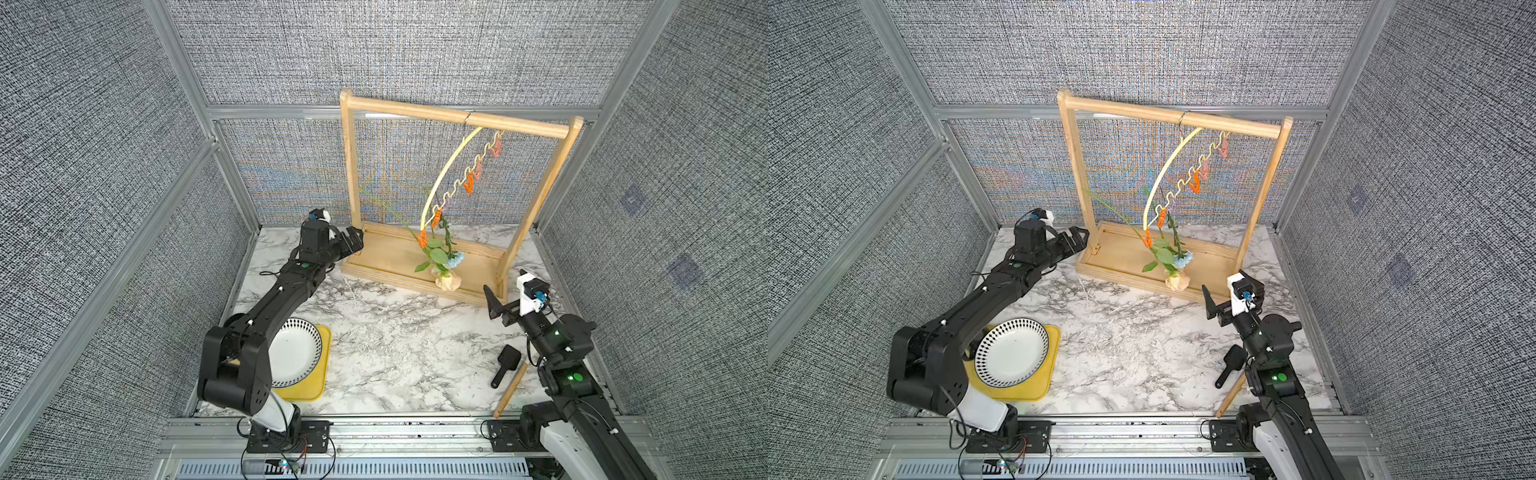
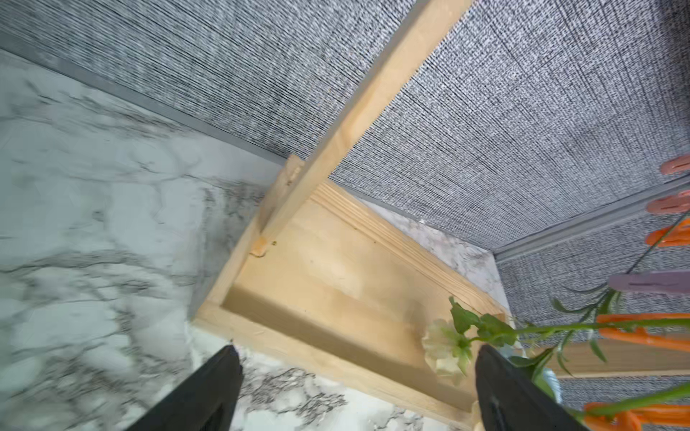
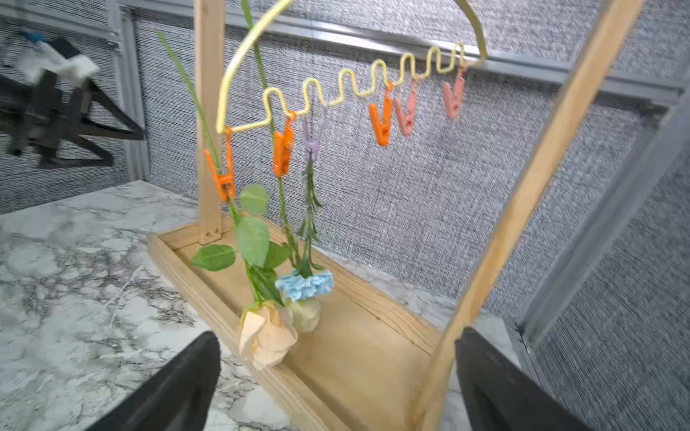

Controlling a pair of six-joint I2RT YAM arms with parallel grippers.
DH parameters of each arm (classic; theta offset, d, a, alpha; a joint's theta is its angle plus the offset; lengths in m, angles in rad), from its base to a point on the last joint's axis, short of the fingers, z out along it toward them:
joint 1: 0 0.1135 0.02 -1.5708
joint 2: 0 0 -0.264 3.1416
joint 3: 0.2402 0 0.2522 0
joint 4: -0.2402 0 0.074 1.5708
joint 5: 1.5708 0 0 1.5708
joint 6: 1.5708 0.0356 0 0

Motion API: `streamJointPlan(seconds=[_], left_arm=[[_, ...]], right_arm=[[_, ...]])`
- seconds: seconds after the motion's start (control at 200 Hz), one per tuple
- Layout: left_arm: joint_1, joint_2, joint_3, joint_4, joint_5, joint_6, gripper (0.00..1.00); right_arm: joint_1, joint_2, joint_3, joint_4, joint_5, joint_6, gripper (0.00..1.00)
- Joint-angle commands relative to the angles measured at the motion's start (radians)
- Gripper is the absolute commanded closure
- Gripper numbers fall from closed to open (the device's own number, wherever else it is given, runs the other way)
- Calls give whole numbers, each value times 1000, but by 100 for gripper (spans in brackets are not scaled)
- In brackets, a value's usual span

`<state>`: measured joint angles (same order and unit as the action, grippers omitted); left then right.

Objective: Dry the flowers on a clothes hanger
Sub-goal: Reset both arms

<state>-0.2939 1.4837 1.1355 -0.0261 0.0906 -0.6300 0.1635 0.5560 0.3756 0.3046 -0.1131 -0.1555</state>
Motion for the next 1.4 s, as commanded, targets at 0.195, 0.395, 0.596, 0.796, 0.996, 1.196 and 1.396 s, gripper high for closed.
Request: streamJointPlan(seconds=[0.195, 0.395, 0.596, 0.796, 0.996, 1.196, 1.396], left_arm=[[3, -355, -318, -22, -414, 336, 1], [4, -505, -454, -70, -592, 525, 1], [4, -519, -602, 93, -695, 628, 1], [32, -479, -722, 320, -619, 668, 1], [74, -368, -789, 520, -558, 611, 1], [84, -197, -795, 745, -497, 640, 1], [118, -42, -786, 895, -504, 644, 1]], right_arm=[[-25, -41, -175, 87, 242, 154, 1], [-42, 37, -280, 215, 178, 109, 1], [-43, 212, -354, 470, 148, 130, 1], [-60, 437, -364, 694, 149, 124, 1], [-97, 620, -296, 810, 44, 97, 1], [-134, 762, -219, 866, 5, 76, 1], [-201, 943, -182, 976, -61, 119, 1]])
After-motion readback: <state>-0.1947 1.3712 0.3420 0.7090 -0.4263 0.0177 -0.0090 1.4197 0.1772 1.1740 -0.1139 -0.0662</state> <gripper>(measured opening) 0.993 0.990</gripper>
